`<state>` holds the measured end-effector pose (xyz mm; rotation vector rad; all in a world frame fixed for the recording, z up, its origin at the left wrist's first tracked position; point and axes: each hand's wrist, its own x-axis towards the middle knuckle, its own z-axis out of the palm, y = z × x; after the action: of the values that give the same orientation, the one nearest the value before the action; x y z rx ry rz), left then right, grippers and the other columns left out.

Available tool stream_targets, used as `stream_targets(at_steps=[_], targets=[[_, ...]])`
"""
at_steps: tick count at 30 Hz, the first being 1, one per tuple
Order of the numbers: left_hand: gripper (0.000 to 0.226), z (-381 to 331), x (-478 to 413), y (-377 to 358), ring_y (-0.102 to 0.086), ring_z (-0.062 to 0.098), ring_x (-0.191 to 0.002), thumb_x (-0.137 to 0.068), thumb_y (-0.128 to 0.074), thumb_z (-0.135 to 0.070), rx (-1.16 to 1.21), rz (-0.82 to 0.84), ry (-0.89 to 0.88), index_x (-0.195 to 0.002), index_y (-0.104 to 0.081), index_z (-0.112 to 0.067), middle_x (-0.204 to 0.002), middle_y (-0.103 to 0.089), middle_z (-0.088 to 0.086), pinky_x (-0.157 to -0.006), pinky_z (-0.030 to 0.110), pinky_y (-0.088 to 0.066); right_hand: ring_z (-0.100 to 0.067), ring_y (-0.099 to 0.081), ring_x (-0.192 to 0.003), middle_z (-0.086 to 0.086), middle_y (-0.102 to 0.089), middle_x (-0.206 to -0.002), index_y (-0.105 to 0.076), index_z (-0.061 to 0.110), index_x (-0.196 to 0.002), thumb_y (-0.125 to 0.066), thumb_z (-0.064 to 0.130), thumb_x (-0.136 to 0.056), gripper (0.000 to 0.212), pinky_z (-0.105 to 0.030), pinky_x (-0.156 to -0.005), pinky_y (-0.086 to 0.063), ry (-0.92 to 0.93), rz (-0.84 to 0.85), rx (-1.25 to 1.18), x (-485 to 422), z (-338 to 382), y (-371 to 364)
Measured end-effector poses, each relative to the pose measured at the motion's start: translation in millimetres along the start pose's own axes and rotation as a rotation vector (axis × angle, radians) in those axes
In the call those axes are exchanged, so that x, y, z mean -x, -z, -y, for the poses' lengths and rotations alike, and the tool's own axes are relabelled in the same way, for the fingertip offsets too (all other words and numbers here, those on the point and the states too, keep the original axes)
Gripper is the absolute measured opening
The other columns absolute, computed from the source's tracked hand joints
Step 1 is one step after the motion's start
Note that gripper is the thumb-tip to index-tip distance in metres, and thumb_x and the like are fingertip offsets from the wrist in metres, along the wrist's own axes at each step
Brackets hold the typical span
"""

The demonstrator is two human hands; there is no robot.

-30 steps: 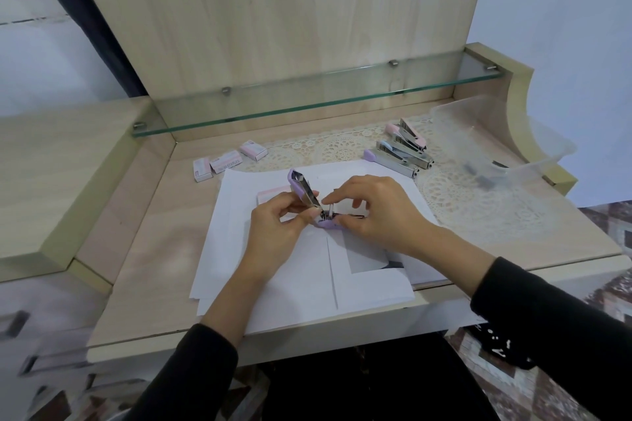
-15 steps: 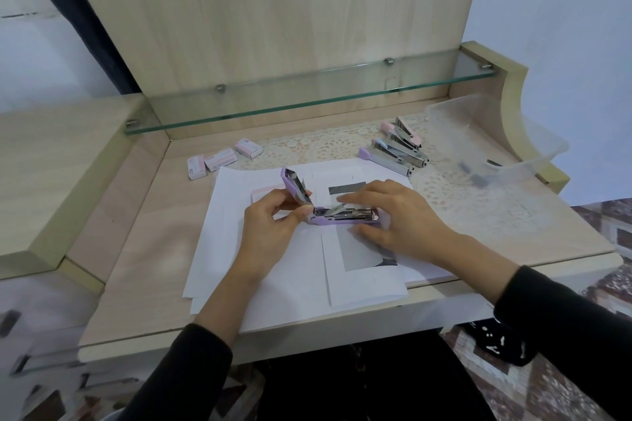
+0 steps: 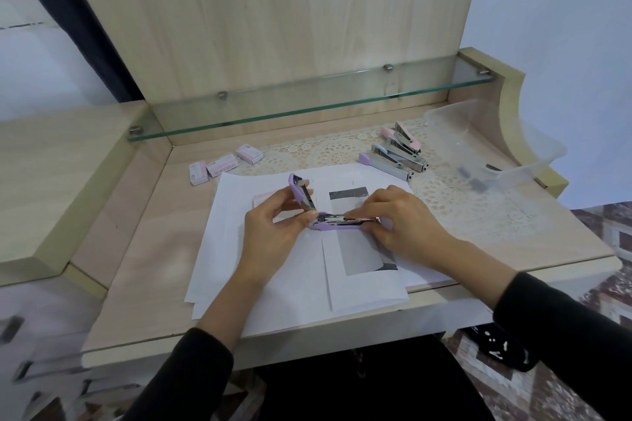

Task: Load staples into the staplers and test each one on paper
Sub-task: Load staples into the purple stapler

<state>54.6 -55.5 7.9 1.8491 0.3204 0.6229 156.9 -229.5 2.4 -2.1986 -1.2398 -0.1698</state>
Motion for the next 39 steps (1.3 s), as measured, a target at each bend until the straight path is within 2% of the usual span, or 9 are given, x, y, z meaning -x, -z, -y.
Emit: stream_targets(at_steps=[6, 9, 11, 15, 21, 25, 29, 34, 39], targets=[[0.029, -10.7, 4.6, -1.3, -0.062, -0.008, -0.084, -0.084, -0.059, -0.007, 0.098, 0.032, -0.024, -0.107, -0.058, -0.024, -0.095, -0.065, -0.016, -0.071, 0.006, -0.045, -0.027, -0.056, -0.074, -0.004, -0.068, -0.083, -0.072, 0.023, -0.098, -0.069, 0.003, -0.075, 0.031, -0.021, -0.064, -0.034, -0.006, 0.003, -0.029, -0.2, -1.0, -1.8], [0.02, -15.6, 3.1, -1.2, -0.061, -0.007, -0.081, -0.081, -0.062, -0.007, 0.027, 0.042, -0.08, -0.098, -0.065, -0.017, -0.092, -0.066, -0.008, -0.072, 0.006, -0.045, -0.025, -0.058, -0.082, -0.003, -0.068, -0.09, -0.064, 0.025, -0.114, -0.069, 0.008, -0.076, 0.041, -0.026, -0.071, -0.041, -0.043, -0.03, -0.025, 1.1, 3.1, 0.2], [0.024, -19.2, 1.0, -1.3, -0.06, -0.005, -0.076, -0.08, -0.065, -0.007, -0.036, 0.038, -0.12, -0.099, -0.064, -0.021, -0.089, -0.066, -0.009, -0.073, 0.007, -0.046, -0.02, -0.057, -0.094, 0.0, -0.066, -0.102, -0.057, 0.025, -0.123, -0.07, 0.015, -0.077, 0.048, -0.027, -0.08, -0.042, -0.111, -0.025, -0.031, 2.2, 3.7, 3.2], [0.032, -25.1, -4.4, -1.8, -0.058, -0.003, -0.071, -0.078, -0.069, -0.008, -0.089, 0.077, -0.141, -0.108, -0.064, -0.019, -0.085, -0.065, -0.01, -0.071, 0.006, -0.045, -0.02, -0.052, -0.104, -0.001, -0.063, -0.105, -0.067, 0.017, -0.108, -0.068, 0.024, -0.08, 0.028, -0.02, -0.078, -0.03, -0.193, 0.01, 0.01, 4.2, -1.1, 3.9], [0.031, -35.3, -10.8, -9.2, -0.06, 0.003, -0.083, -0.079, -0.07, -0.015, -0.288, 0.256, -0.234, -0.11, -0.067, -0.014, -0.095, -0.068, -0.005, -0.081, 0.014, -0.049, -0.021, -0.052, -0.094, -0.003, -0.064, -0.093, -0.072, 0.018, -0.098, -0.07, 0.026, -0.077, 0.022, -0.03, -0.08, -0.036, -0.243, -0.062, 0.005, 8.4, 0.3, 3.6], [0.029, -35.5, -11.1, -17.8, -0.061, 0.012, -0.086, -0.082, -0.065, -0.025, -0.388, 0.37, -0.239, -0.11, -0.067, -0.018, -0.096, -0.068, -0.005, -0.082, 0.028, -0.051, -0.015, -0.046, -0.082, 0.006, -0.056, -0.08, -0.073, 0.021, -0.093, -0.073, 0.028, -0.074, 0.02, -0.029, -0.077, -0.035, -0.27, -0.089, -0.037, 10.5, -2.7, 4.5], [0.027, -32.9, -13.3, -22.8, -0.06, 0.013, -0.086, -0.084, -0.064, -0.025, -0.447, 0.364, -0.235, -0.11, -0.067, -0.017, -0.098, -0.066, -0.002, -0.08, 0.035, -0.052, -0.012, -0.044, -0.083, 0.01, -0.053, -0.079, -0.073, 0.021, -0.093, -0.073, 0.022, -0.075, 0.018, -0.029, -0.081, -0.034, -0.269, -0.079, -0.084, 9.7, -5.6, 5.2], [0.022, -33.0, -13.2, -29.2, -0.058, 0.015, -0.085, -0.084, -0.063, -0.03, -0.497, 0.361, -0.227, -0.103, -0.07, -0.022, -0.092, -0.067, -0.002, -0.08, 0.037, -0.05, -0.018, -0.049, -0.084, 0.002, -0.06, -0.082, -0.073, 0.019, -0.09, -0.074, 0.021, -0.073, 0.016, -0.029, -0.078, -0.033, -0.29, -0.091, -0.117, 9.4, -6.6, 4.2], [0.023, -32.0, -13.9, -36.2, -0.054, 0.02, -0.086, -0.087, -0.059, -0.026, -0.718, 0.403, -0.265, -0.108, -0.068, -0.027, -0.089, -0.065, 0.004, -0.076, 0.035, -0.043, -0.019, -0.049, -0.082, -0.004, -0.064, -0.086, -0.072, 0.013, -0.083, -0.074, 0.019, -0.072, 0.013, -0.03, -0.078, -0.035, -0.307, -0.123, -0.136, 11.2, -5.8, 3.3]])
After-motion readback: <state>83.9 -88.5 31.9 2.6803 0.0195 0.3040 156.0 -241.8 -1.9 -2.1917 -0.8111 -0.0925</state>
